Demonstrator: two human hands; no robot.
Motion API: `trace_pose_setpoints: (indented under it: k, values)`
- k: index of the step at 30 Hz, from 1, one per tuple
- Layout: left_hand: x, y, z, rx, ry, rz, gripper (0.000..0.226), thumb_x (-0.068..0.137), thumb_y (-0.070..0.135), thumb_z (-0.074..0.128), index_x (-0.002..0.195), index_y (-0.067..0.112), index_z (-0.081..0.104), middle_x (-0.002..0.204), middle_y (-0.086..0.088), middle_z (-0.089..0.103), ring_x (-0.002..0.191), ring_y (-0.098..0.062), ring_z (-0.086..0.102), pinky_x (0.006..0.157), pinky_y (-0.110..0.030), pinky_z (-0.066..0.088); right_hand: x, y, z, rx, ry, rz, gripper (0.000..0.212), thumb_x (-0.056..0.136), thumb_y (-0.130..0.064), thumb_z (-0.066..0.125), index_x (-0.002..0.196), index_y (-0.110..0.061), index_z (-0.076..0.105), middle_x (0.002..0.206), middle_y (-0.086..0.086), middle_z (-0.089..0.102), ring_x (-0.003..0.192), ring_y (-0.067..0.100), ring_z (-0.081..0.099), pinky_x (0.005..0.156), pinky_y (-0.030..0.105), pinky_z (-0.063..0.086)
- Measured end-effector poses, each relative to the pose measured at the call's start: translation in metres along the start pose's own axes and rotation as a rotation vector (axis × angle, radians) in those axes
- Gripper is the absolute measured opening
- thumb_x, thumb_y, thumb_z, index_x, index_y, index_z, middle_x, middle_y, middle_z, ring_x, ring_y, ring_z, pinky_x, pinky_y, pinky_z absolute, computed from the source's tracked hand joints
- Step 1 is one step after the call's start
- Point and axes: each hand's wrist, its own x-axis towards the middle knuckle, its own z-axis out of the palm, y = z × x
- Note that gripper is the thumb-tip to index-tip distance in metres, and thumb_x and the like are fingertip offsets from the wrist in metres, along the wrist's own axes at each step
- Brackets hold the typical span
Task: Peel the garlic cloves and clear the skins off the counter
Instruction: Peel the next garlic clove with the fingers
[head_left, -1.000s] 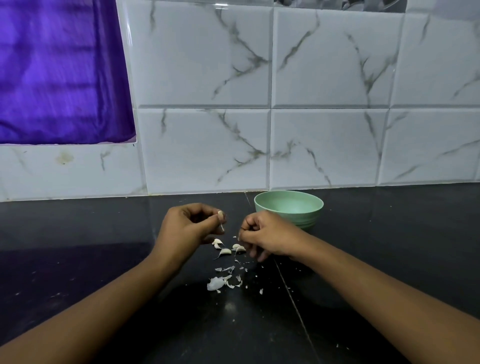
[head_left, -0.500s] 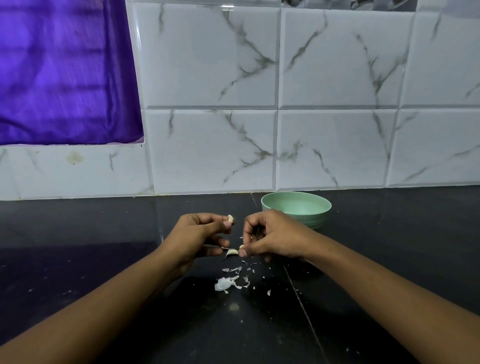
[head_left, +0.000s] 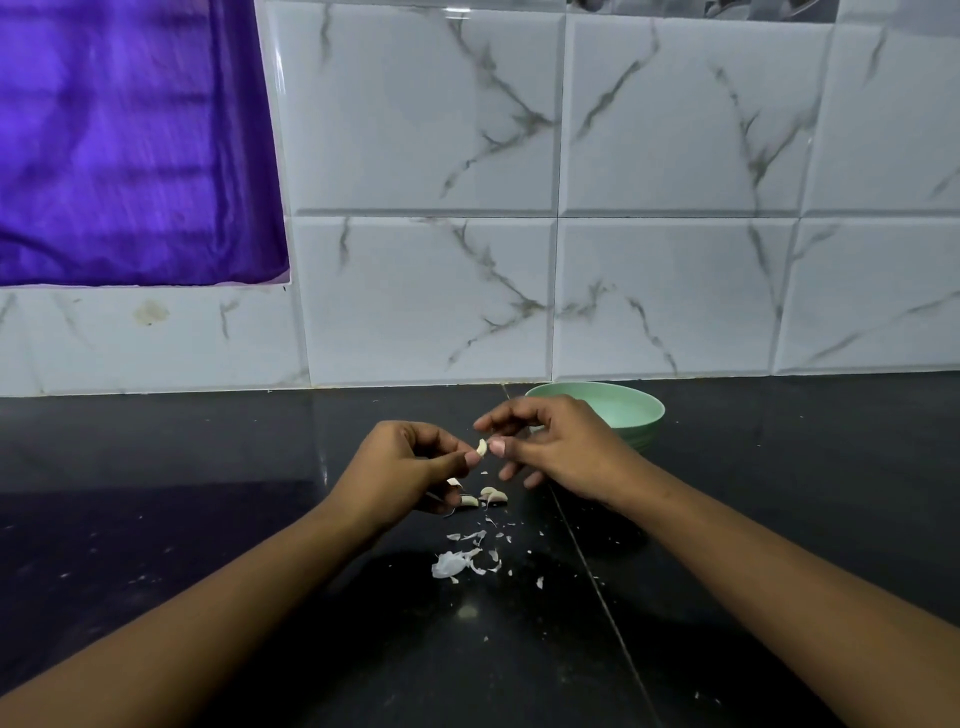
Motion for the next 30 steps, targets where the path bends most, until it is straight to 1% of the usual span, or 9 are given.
trace_pose_setpoints:
  k: [3, 8, 12, 17, 20, 22, 25, 28, 30]
  values:
    - [-0.0001, 0.0001, 0.0014, 0.020, -0.002, 0.040, 0.011, 0.084, 0.009, 0.069, 0.073, 0.009, 0.068, 0.055, 0.002, 0.063, 0.046, -0.012, 0.061, 0.046, -0.021, 0.049, -0.0007, -0.0009, 0.0018, -0.032, 0.018, -0.066, 0.020, 0.085, -0.007, 0.068, 0.087, -0.027, 0.067, 0.079, -0.008, 0.068, 0.069, 0.016, 0.070, 0.058, 0.025, 0.053]
    - [0.0015, -0.0004, 0.0005, -0.039, 0.010, 0.053, 0.009, 0.085, 0.009, 0.067, 0.076, 0.008, 0.068, 0.061, 0.000, 0.065, 0.048, -0.014, 0.062, 0.049, -0.023, 0.052, 0.0007, 0.0006, 0.0030, 0.033, 0.126, -0.135, 0.019, 0.078, -0.004, 0.074, 0.081, -0.022, 0.069, 0.072, 0.002, 0.070, 0.064, 0.015, 0.069, 0.056, 0.016, 0.048]
    - [0.0015, -0.0007, 0.0008, -0.054, 0.008, 0.065, 0.009, 0.084, 0.011, 0.068, 0.076, 0.010, 0.069, 0.062, 0.001, 0.065, 0.050, -0.015, 0.062, 0.050, -0.024, 0.052, 0.0019, 0.0030, 0.0037, 0.059, 0.161, -0.162, 0.020, 0.075, -0.003, 0.076, 0.077, -0.022, 0.069, 0.065, -0.005, 0.069, 0.060, 0.015, 0.068, 0.056, 0.014, 0.047]
    - [0.0012, -0.0008, 0.0009, -0.047, 0.020, 0.088, 0.008, 0.084, 0.011, 0.069, 0.076, 0.011, 0.069, 0.064, 0.000, 0.066, 0.051, -0.015, 0.063, 0.050, -0.023, 0.051, 0.0015, 0.0036, 0.0027, 0.006, 0.209, -0.208, 0.021, 0.072, -0.005, 0.079, 0.073, -0.023, 0.068, 0.067, -0.002, 0.070, 0.059, 0.017, 0.069, 0.062, 0.024, 0.055]
    - [0.0018, -0.0008, 0.0013, -0.045, 0.023, 0.095, 0.010, 0.084, 0.011, 0.069, 0.074, 0.012, 0.069, 0.064, 0.000, 0.066, 0.051, -0.016, 0.063, 0.052, -0.024, 0.052, -0.0001, 0.0032, 0.0022, -0.099, 0.238, -0.256, 0.017, 0.073, -0.010, 0.080, 0.074, -0.023, 0.070, 0.067, -0.008, 0.069, 0.057, 0.011, 0.068, 0.062, 0.023, 0.055]
    - [0.0021, -0.0011, 0.0015, -0.048, 0.023, 0.093, 0.009, 0.084, 0.010, 0.069, 0.075, 0.010, 0.069, 0.064, 0.000, 0.066, 0.051, -0.015, 0.063, 0.053, -0.024, 0.054, -0.0014, 0.0027, 0.0017, -0.230, 0.259, -0.303, 0.010, 0.074, -0.016, 0.080, 0.077, -0.021, 0.072, 0.070, -0.012, 0.069, 0.057, 0.006, 0.066, 0.062, 0.022, 0.053]
    - [0.0019, -0.0024, 0.0010, -0.032, 0.027, 0.103, 0.009, 0.084, 0.010, 0.069, 0.075, 0.010, 0.069, 0.063, 0.000, 0.065, 0.050, -0.015, 0.063, 0.054, -0.025, 0.054, -0.0020, 0.0020, 0.0008, -0.422, 0.277, -0.390, 0.009, 0.075, -0.025, 0.079, 0.080, -0.021, 0.073, 0.073, -0.014, 0.069, 0.060, 0.003, 0.063, 0.063, 0.024, 0.052]
    - [0.0025, -0.0038, 0.0008, -0.009, 0.029, 0.110, 0.008, 0.084, 0.010, 0.069, 0.075, 0.011, 0.070, 0.062, 0.000, 0.065, 0.051, -0.016, 0.063, 0.056, -0.026, 0.055, -0.0010, 0.0019, -0.0004, -0.515, 0.279, -0.460, 0.011, 0.074, -0.028, 0.078, 0.079, -0.022, 0.071, 0.072, -0.014, 0.069, 0.064, 0.000, 0.061, 0.062, 0.026, 0.052]
    - [0.0033, -0.0043, 0.0007, -0.008, 0.025, 0.108, 0.009, 0.083, 0.009, 0.069, 0.074, 0.012, 0.070, 0.061, 0.000, 0.066, 0.052, -0.017, 0.064, 0.056, -0.026, 0.054, -0.0013, 0.0018, -0.0009, -0.525, 0.286, -0.473, 0.011, 0.074, -0.028, 0.078, 0.079, -0.021, 0.070, 0.071, -0.015, 0.067, 0.064, -0.001, 0.060, 0.061, 0.024, 0.051]
